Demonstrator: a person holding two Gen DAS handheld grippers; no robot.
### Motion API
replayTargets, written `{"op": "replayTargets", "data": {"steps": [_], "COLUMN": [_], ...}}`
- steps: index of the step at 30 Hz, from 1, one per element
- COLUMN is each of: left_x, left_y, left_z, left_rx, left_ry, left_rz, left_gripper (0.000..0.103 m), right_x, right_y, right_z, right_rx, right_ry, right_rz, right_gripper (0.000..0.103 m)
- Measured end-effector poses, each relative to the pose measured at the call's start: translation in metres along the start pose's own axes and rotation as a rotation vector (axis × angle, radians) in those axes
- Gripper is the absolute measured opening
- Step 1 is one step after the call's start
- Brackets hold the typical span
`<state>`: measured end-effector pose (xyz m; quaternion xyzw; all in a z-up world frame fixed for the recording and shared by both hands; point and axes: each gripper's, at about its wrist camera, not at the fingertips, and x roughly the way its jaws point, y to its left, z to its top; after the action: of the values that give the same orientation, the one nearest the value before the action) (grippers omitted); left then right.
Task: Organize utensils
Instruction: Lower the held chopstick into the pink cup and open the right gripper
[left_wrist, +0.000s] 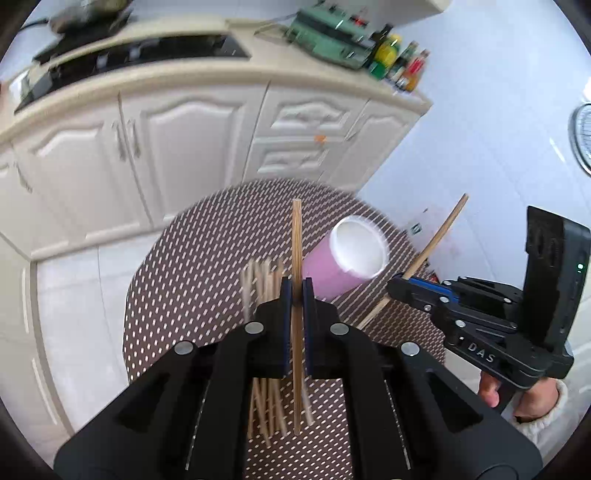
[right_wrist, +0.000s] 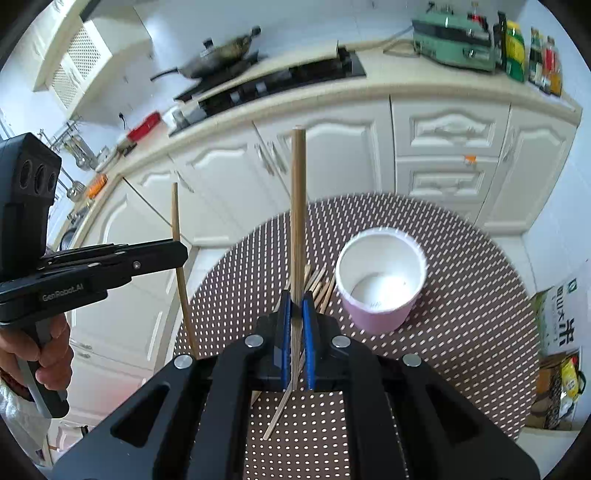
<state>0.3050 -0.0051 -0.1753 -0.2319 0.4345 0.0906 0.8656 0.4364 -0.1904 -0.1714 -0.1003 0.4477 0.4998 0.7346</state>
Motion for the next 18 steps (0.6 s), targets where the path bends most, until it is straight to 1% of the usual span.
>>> {"op": "replayTargets", "data": {"steps": [4,9,11,16,18], "left_x": [-0.019,-0.026,-0.024,-0.019,-0.015], "left_y": [-0.019,-0.040,-0.048,-0.067,-0.073], "left_z": [0.016,0.043,0.053,0.073,0.081], "left_rx": [0.018,0.014,0.014,0.007,0.008], "left_ry": [-0.086,-0.202,-0.229,-0.333,-0.380], "left_rz": [-0.017,-0.052,-0.054,-0.066,-0.043], "left_gripper": [0.006,0.006,0.006,0.006,0.006], "right_x": [-0.032,-0.059,-0.063,-0.065,-0.061], "right_y": [-0.005,-0.014,-0.019,-0.031,-0.035], "right_z": [0.017,0.038,0.045,0.056,0.060], "right_rx": [-0.012,-0.022,-0.026,-0.016,-0.010], "right_ry": [-0.080,-0.168,-0.190,-0.231,-0.240], "right_rz": [-0.030,-0.087,-0.111,-0.146,-0.160], "right_gripper": [0.005,0.005,0.005,0.005,0.005]}}
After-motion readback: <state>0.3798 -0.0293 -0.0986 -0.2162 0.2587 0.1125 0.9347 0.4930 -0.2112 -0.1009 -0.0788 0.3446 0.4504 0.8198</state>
